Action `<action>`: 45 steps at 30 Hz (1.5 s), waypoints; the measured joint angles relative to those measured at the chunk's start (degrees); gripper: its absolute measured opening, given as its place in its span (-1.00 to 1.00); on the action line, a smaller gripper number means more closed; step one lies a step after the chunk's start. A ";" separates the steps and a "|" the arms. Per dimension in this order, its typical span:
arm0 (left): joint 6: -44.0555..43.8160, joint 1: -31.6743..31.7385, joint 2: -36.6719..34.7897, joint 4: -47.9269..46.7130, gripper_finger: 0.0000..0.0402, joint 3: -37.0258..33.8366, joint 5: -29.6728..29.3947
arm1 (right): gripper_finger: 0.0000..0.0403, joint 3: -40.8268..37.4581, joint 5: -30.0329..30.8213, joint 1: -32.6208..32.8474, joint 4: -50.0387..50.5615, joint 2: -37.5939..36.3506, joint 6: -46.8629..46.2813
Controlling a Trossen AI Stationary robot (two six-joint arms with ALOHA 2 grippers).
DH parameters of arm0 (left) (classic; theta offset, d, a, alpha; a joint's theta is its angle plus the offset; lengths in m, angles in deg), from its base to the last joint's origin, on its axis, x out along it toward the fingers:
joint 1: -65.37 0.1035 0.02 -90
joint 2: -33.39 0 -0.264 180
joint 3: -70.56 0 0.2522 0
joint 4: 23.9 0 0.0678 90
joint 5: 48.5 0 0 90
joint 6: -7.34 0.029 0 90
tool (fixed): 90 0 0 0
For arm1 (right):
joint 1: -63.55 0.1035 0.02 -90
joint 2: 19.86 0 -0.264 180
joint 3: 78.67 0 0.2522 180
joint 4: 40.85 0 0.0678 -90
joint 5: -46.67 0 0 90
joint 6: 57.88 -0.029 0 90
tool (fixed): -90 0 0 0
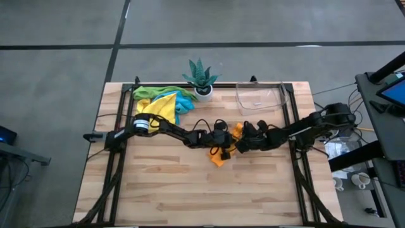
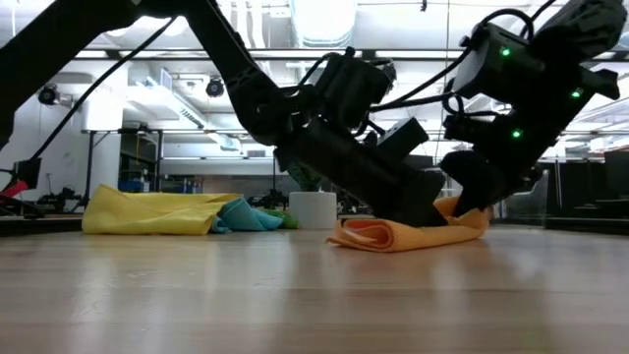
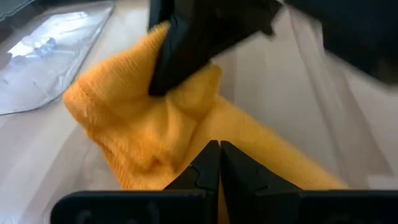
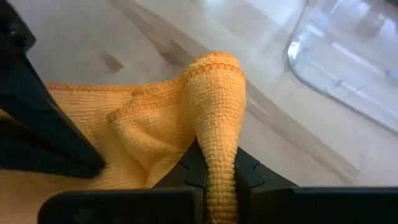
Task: Roll microfiber towels into tight, uniform cylinder then place into a basket
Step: Roll the orange microfiber cloth
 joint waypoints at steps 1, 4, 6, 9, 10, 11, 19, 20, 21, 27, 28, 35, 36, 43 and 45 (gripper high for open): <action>-0.92 0.04 0.03 0.44 -1.00 0.00 0.00 | -0.93 0.68 0.41 0.02 0.03 0.72 0.62; -3.35 0.08 0.13 1.34 -1.00 0.00 0.00 | -0.93 3.46 1.91 0.08 3.34 3.72 1.72; -3.46 0.06 0.13 1.32 -1.00 0.00 0.08 | -0.93 5.46 3.03 0.30 6.27 5.96 2.08; -5.30 -0.03 0.13 0.96 -1.00 -0.15 0.15 | -0.93 8.57 4.60 0.84 10.66 9.07 2.22; -6.19 -0.03 0.15 0.86 -1.00 -0.17 0.34 | -0.93 9.50 4.97 1.07 12.13 9.92 2.20; -6.38 -0.03 0.15 0.86 -1.00 -0.24 0.35 | -0.93 10.43 5.49 1.35 13.23 10.57 2.24; -11.23 -0.03 0.15 0.90 -1.00 -0.50 0.32 | -0.93 12.92 8.06 3.99 20.33 9.60 1.57; -12.83 -0.02 0.14 0.94 -1.00 -0.50 0.35 | -0.93 12.92 8.50 4.45 21.71 8.99 1.06; -14.67 0.06 0.11 0.97 -1.00 -0.51 0.68 | -0.93 12.89 9.08 4.83 23.10 8.51 0.47; -21.84 0.21 -0.04 4.04 -1.00 -0.57 4.45 | -0.93 12.65 10.58 5.99 25.04 8.51 -0.62; -22.58 0.21 -0.04 4.29 -1.00 -0.59 4.52 | -0.93 12.59 10.71 6.06 25.12 8.95 -0.32; -22.90 0.21 0.09 3.98 -1.00 -0.79 4.59 | -0.93 12.57 13.23 6.38 26.34 12.42 -0.36; -22.84 0.21 0.09 3.96 -1.00 -0.79 4.57 | -0.93 12.59 13.30 6.38 26.38 12.75 -0.36; -19.02 1.75 0.09 5.73 -1.00 -0.90 -2.05 | -0.93 12.71 13.34 6.73 26.28 12.44 -0.36; -18.20 2.76 0.09 6.02 -1.00 -0.90 -1.95 | -0.93 12.85 13.34 6.77 26.21 12.24 -0.36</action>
